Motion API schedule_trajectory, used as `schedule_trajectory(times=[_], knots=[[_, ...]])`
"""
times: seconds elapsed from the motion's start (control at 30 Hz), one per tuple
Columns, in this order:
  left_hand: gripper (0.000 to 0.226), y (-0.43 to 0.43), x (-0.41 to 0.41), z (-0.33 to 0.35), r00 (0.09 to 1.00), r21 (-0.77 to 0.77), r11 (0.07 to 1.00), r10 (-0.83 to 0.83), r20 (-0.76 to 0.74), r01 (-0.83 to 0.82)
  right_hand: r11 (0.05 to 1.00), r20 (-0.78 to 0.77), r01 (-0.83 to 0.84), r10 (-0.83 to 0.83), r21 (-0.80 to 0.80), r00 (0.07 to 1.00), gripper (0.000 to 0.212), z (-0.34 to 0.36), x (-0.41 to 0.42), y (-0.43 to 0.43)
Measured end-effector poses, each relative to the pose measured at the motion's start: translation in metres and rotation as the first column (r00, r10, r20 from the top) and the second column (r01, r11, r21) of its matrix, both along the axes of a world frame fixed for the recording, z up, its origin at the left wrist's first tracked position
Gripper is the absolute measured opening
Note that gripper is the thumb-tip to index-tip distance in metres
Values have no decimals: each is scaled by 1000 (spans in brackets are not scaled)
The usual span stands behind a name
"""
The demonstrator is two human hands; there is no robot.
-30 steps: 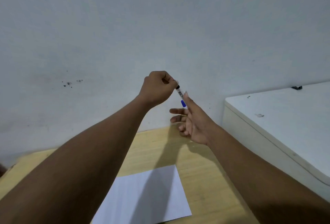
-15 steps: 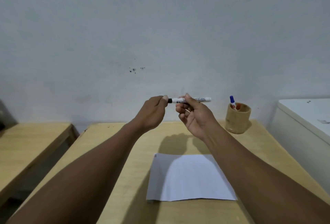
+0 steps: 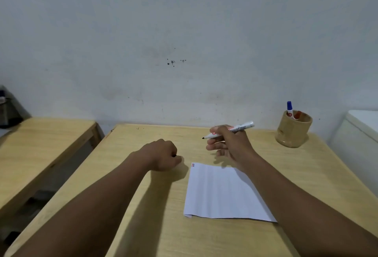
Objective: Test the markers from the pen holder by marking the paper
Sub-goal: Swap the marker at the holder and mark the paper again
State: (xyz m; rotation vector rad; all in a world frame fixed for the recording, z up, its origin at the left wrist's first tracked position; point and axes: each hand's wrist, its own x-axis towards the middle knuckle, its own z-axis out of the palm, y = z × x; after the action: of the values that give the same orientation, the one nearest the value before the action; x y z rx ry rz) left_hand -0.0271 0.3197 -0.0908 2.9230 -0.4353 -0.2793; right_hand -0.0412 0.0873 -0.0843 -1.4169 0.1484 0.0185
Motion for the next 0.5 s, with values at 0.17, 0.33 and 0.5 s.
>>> schedule_trajectory(times=[0.17, 0.33, 0.5], knots=[[32, -5, -4, -22, 996, 71, 995, -68, 66, 63, 994, -9, -39, 38, -97, 999, 9, -28, -6, 14], [24, 2, -6, -31, 993, -14, 996, -89, 80, 90, 997, -19, 24, -26, -78, 999, 11, -52, -12, 19], [89, 0, -6, -29, 999, -117, 992, -41, -10, 39, 991, 30, 49, -46, -122, 998, 12, -63, -13, 22]])
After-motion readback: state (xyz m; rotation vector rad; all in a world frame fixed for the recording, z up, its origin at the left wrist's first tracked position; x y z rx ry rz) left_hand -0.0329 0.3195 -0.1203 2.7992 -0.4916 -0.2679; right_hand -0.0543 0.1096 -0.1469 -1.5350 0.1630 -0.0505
